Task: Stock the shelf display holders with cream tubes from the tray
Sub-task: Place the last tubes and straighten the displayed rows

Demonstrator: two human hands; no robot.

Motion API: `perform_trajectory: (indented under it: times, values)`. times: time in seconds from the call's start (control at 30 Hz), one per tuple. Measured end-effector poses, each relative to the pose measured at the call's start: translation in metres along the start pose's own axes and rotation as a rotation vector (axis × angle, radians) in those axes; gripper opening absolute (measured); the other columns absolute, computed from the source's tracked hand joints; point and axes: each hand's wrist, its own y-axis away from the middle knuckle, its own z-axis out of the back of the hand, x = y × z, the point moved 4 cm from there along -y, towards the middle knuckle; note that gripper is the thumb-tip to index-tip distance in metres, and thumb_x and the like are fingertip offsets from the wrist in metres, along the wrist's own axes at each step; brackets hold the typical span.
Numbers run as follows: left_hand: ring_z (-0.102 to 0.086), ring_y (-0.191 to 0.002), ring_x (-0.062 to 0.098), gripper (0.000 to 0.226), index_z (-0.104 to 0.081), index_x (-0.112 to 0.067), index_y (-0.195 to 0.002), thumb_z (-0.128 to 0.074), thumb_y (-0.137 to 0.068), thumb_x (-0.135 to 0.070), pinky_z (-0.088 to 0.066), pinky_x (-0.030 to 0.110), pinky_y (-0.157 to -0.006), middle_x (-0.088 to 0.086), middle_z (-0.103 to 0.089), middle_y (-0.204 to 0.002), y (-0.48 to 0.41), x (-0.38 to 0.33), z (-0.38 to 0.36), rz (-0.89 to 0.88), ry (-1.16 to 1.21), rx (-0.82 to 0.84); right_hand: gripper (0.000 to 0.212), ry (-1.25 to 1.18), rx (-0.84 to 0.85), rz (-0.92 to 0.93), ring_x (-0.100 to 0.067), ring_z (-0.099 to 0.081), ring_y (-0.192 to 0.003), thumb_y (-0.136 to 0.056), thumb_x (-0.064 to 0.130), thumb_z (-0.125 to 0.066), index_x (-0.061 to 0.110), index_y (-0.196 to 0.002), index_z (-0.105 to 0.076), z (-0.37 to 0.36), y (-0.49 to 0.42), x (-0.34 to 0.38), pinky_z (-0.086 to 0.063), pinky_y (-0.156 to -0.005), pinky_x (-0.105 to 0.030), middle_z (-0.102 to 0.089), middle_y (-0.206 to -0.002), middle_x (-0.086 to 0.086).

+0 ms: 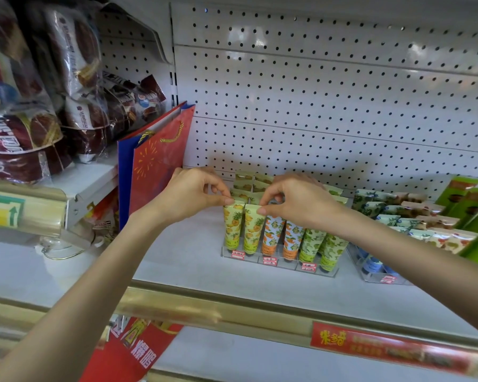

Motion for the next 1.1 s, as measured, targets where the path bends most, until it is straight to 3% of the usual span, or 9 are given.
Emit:
perform_trajectory:
  times: [0.4, 0.53, 0.7, 0.8, 0.97, 1.1]
  values:
    - [-0.051, -0.072, 0.011, 0.026, -0.073, -0.029, -0.074, -0.068, -0.062, -0.052, -0.035, 0.035, -0.081, -0.013, -0.058, -0.07, 0.003, -0.002, 0.0, 0.026, 0.008, 0.011, 0.017, 0.023, 0.022, 0.013, 0.002, -0.041, -0.063, -0.08, 0.047, -0.068, 0.033, -0.089, -0.07, -0.004, -0.002, -0.001, -0.028, -0.075, -0.024, -0.047, -0.068, 0.015]
    - [-0.048, -0.069, 0.009, 0.042, -0.075, -0.022, -0.08, -0.062, -0.06, -0.057, -0.034, 0.032, -0.075, -0.013, -0.059, -0.072, 0.003, -0.001, 0.005, 0.004, 0.051, -0.012, 0.017, -0.042, 0.018, -0.004, 0.0, -0.047, -0.068, -0.079, 0.05, -0.066, 0.034, -0.083, -0.068, 0.005, -0.005, -0.005, -0.033, -0.062, -0.022, -0.054, -0.074, 0.014]
    - [-0.047, -0.065, 0.004, 0.021, -0.074, -0.02, -0.086, -0.072, -0.074, -0.036, -0.033, 0.015, -0.064, -0.005, -0.061, -0.079, -0.011, 0.002, 0.014, 0.015, 0.078, -0.067, 0.008, -0.131, 0.003, -0.063, -0.006, -0.05, -0.075, -0.083, 0.042, -0.065, 0.034, -0.084, -0.067, 0.022, -0.024, -0.019, -0.038, -0.064, -0.02, -0.054, -0.081, 0.012]
    - [-0.046, -0.066, 0.004, 0.019, -0.075, -0.024, -0.091, -0.073, -0.074, -0.034, -0.034, 0.023, -0.074, -0.009, -0.058, -0.08, -0.023, 0.002, 0.007, 0.046, 0.033, -0.032, 0.012, -0.047, 0.063, -0.053, -0.004, -0.049, -0.074, -0.084, 0.04, -0.065, 0.031, -0.091, -0.07, 0.018, -0.032, -0.018, -0.036, -0.062, -0.019, -0.051, -0.078, 0.015]
    - [-0.048, -0.075, 0.008, 0.016, -0.074, -0.028, -0.088, -0.074, -0.074, -0.036, -0.038, 0.039, -0.091, -0.012, -0.056, -0.081, -0.031, 0.004, -0.005, 0.067, -0.019, 0.025, 0.018, 0.029, 0.072, -0.067, -0.005, -0.049, -0.082, -0.08, 0.043, -0.069, 0.029, -0.092, -0.071, 0.005, -0.037, -0.012, -0.034, -0.079, -0.023, -0.048, -0.077, 0.022]
    - [-0.045, -0.069, 0.001, 0.011, -0.073, -0.029, -0.083, -0.074, -0.074, -0.036, -0.035, 0.036, -0.087, -0.014, -0.053, -0.075, -0.032, 0.007, -0.006, 0.062, -0.033, 0.024, 0.016, 0.063, 0.056, -0.056, -0.007, -0.05, -0.081, -0.08, 0.044, -0.069, 0.03, -0.087, -0.07, 0.0, -0.037, -0.01, -0.035, -0.09, -0.029, -0.047, -0.075, 0.021]
